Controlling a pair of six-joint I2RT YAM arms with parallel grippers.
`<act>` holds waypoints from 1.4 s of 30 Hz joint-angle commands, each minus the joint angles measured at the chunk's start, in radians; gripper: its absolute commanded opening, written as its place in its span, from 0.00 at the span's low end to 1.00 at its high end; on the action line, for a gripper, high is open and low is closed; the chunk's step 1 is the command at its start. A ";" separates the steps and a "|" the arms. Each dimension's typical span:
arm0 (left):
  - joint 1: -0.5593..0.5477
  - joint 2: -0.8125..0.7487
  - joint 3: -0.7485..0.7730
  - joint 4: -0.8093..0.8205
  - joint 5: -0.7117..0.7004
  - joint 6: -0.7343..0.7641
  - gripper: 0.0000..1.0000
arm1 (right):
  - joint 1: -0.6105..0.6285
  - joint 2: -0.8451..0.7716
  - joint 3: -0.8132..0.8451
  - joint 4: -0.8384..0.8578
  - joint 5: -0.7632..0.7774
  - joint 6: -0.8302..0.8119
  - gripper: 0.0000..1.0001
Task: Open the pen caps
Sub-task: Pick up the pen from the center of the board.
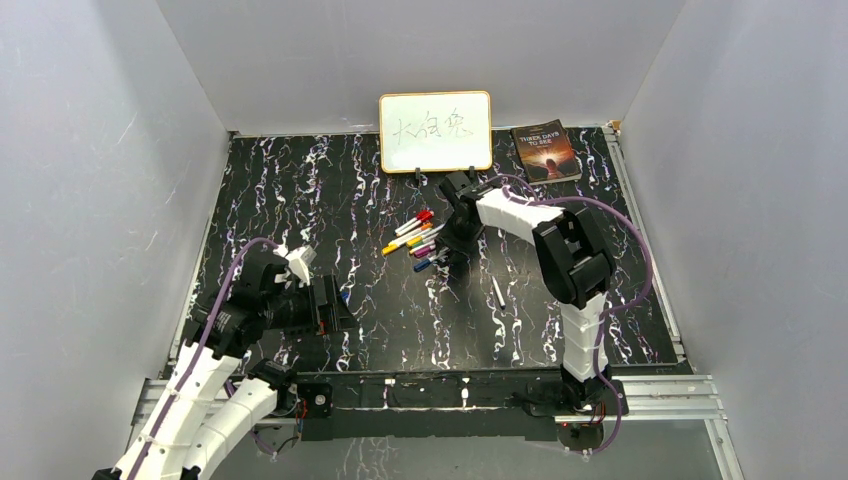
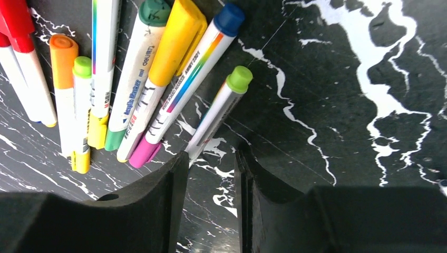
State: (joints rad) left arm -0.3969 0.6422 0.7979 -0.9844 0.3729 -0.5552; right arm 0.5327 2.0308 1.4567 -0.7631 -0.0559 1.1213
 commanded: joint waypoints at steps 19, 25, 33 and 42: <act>-0.005 0.014 -0.003 -0.003 0.020 -0.010 0.98 | -0.017 0.096 0.027 -0.127 0.063 -0.122 0.28; -0.005 0.038 0.020 0.013 0.043 -0.027 0.98 | -0.017 0.070 -0.049 -0.103 0.071 -0.164 0.14; -0.005 0.057 0.037 0.044 0.102 -0.042 0.98 | -0.014 -0.022 -0.137 -0.055 0.106 -0.301 0.03; -0.005 0.043 -0.056 0.195 0.248 -0.093 0.98 | 0.024 -0.299 -0.266 -0.008 0.135 -0.404 0.00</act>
State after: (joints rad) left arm -0.3969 0.6914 0.7872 -0.8696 0.5091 -0.6121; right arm 0.5373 1.8690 1.2507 -0.7647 0.0284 0.7891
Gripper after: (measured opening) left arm 0.983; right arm 0.108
